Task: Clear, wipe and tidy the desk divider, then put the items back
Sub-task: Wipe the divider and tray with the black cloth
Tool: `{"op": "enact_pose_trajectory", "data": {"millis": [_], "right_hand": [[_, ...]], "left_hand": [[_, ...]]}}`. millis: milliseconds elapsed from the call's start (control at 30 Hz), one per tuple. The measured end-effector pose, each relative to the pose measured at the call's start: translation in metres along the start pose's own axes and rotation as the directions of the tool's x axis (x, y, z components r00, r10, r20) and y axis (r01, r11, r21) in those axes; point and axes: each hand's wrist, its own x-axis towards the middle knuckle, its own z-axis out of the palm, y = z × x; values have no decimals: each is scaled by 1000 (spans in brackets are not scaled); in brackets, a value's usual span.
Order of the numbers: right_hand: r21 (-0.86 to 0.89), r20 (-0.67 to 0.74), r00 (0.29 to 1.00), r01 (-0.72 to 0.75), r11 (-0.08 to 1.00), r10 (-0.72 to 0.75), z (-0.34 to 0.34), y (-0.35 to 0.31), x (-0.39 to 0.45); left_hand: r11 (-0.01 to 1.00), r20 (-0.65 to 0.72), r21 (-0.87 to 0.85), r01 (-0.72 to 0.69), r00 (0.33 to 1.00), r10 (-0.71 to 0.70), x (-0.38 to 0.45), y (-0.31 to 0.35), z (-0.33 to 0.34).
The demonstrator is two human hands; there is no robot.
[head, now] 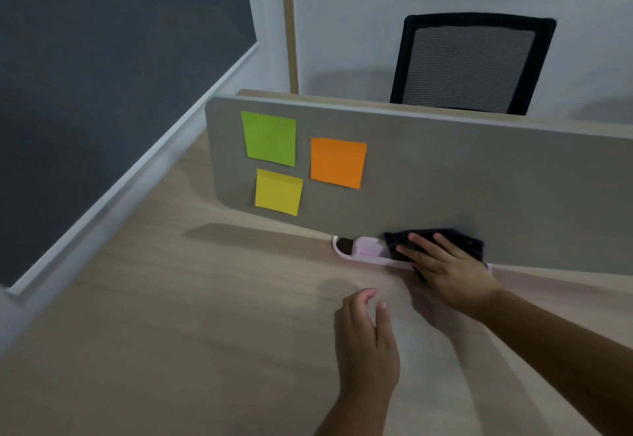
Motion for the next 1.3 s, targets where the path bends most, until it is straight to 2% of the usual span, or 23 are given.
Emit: {"op": "enact_pose_trajectory", "data": {"millis": [67,133,200,233,300,333,367,467,533,567,633,767,933,1000,1067,1167,1233,1300], "right_hand": [[25,160,978,-138,990,132,-20,-5,-12],[146,333,871,-426,893,361,-46,-18,-18],[415,442,727,-685,599,525,-80,-23,-25],[552,478,673,-730,404,564,-101,-26,-29],[760,556,557,-641,-106,617,-142,-31,-30],[759,632,507,-558,-336,586,-161,-37,-31],[720,694,480,-488,-494,537,-172,-44,-32],[538,805,482,-351,-766,345,-192,-64,-29],[386,844,486,-257,-886,227,-195,-74,-26],[328,855,483,-227,-917,187,-197,-79,-24],[256,839,531,-190,-948,120,-203,-89,-20],[232,820,566,-195,-953,83,-218,-114,-14],[254,809,586,-277,-927,47,-217,-159,-10],[252,747,665,-315,-915,-23,-210,-180,-11],[230,703,700,-395,-889,-129,-200,-204,-14],[145,653,665,-578,-803,-361,-192,-237,-18],[144,676,656,-565,-812,-336,-185,-250,-15],[140,709,661,-474,-870,-246,-180,-254,-3]], "left_hand": [[1000,58,16,20,998,-21,1,-3,-4],[998,138,15,53,989,-54,3,-6,-12],[992,260,33,123,957,-127,5,-4,-22],[983,326,36,178,928,-180,5,-2,-27],[940,438,-40,338,852,-287,7,6,-33],[906,491,-109,410,814,-309,5,16,-42],[862,537,-186,472,783,-313,4,24,-48],[715,625,-410,566,746,-231,1,47,-75],[646,664,-503,575,735,-137,-1,49,-93],[631,672,-523,573,733,-108,-3,49,-104],[614,679,-547,570,730,-73,-5,47,-128],[552,715,-561,617,697,-53,-13,39,-166],[609,652,-427,669,694,-305,-33,22,-206],[571,632,-417,707,677,-376,-41,8,-224],[511,616,-433,743,658,-434,-48,-7,-241],[468,618,-419,778,622,-481,-53,-22,-265],[454,637,-394,799,594,-492,-56,-32,-277],[445,629,-446,777,625,-461,-58,-39,-284]]}}
